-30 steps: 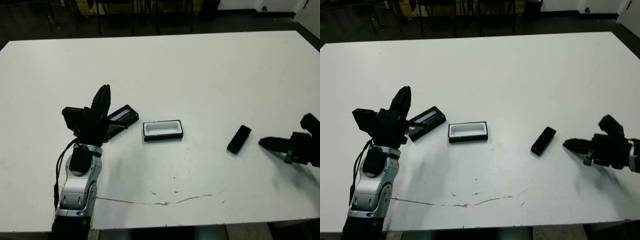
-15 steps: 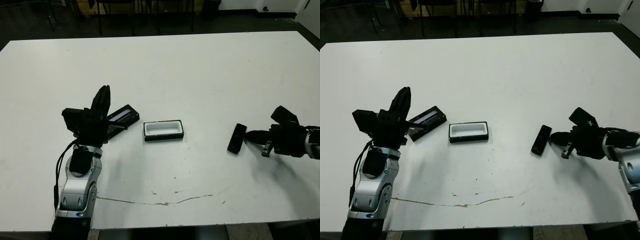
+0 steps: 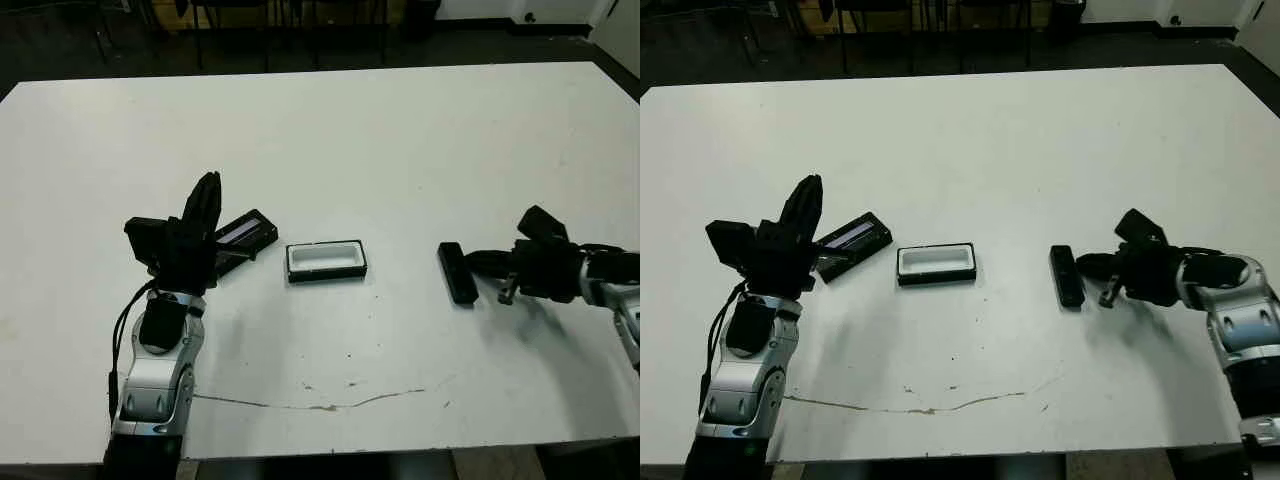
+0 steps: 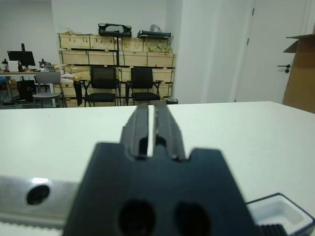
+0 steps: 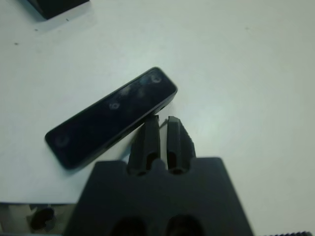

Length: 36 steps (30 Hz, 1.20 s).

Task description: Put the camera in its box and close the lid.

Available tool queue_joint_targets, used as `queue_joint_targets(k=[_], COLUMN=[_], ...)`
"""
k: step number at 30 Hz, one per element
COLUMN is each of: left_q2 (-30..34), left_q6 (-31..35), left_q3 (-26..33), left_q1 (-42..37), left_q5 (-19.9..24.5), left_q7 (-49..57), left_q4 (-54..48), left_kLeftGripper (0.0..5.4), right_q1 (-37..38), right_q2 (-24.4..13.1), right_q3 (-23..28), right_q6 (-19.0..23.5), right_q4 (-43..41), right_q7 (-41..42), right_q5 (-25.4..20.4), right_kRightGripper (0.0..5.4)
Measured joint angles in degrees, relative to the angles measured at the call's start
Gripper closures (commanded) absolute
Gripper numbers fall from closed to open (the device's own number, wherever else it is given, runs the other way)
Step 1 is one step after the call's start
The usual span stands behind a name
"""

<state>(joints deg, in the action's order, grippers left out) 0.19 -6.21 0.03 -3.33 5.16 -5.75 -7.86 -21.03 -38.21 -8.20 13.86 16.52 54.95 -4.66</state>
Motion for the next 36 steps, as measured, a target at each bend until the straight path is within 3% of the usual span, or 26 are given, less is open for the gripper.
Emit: queue_joint_targets(k=[13, 19, 22, 25, 28, 32, 36], left_q2=[-0.2, -0.2, -0.2, -0.3, -0.3, -0.4, -0.4], left_q6=[-0.5, -0.5, -0.4, -0.3, -0.3, -0.3, -0.2], left_q3=[0.0, 0.0, 0.0, 0.0, -0.1, -0.1, -0.1], left_q1=[0.0, 0.0, 0.0, 0.0, 0.0, 0.0, 0.0], left_q5=[-0.4, -0.4, -0.4, -0.4, -0.5, -0.4, -0.4], left_q7=[0.1, 0.1, 0.2, 0.3, 0.4, 0.4, 0.4], left_q4=[0.1, 0.1, 0.1, 0.0, 0.0, 0.1, 0.0], left_kLeftGripper=[5.39, 5.39, 5.39, 5.39, 5.39, 5.39, 5.4], right_q1=[-1.0, -0.8, -0.1, 1.3, 3.1, 5.5, 10.5], right_q2=[2.1, 2.2, 2.8, 3.9, 5.9, 11.7, 14.1], right_q3=[-0.7, 3.3, 8.0, 13.3, 17.6, 24.9, 26.1], right_q6=[3.4, 4.0, 7.0, 12.5, 15.2, 16.4, 18.2], right_q4=[-2.4, -2.2, -5.0, -11.7, -18.8, -26.7, -34.3], right_q7=[-1.9, -5.2, -9.8, -14.8, -18.9, -23.5, -27.0], right_q5=[0.8, -0.5, -2.7, -5.9, -9.7, -18.6, -22.7], right_kRightGripper=[5.4, 5.4, 5.4, 5.4, 5.4, 5.4, 5.08])
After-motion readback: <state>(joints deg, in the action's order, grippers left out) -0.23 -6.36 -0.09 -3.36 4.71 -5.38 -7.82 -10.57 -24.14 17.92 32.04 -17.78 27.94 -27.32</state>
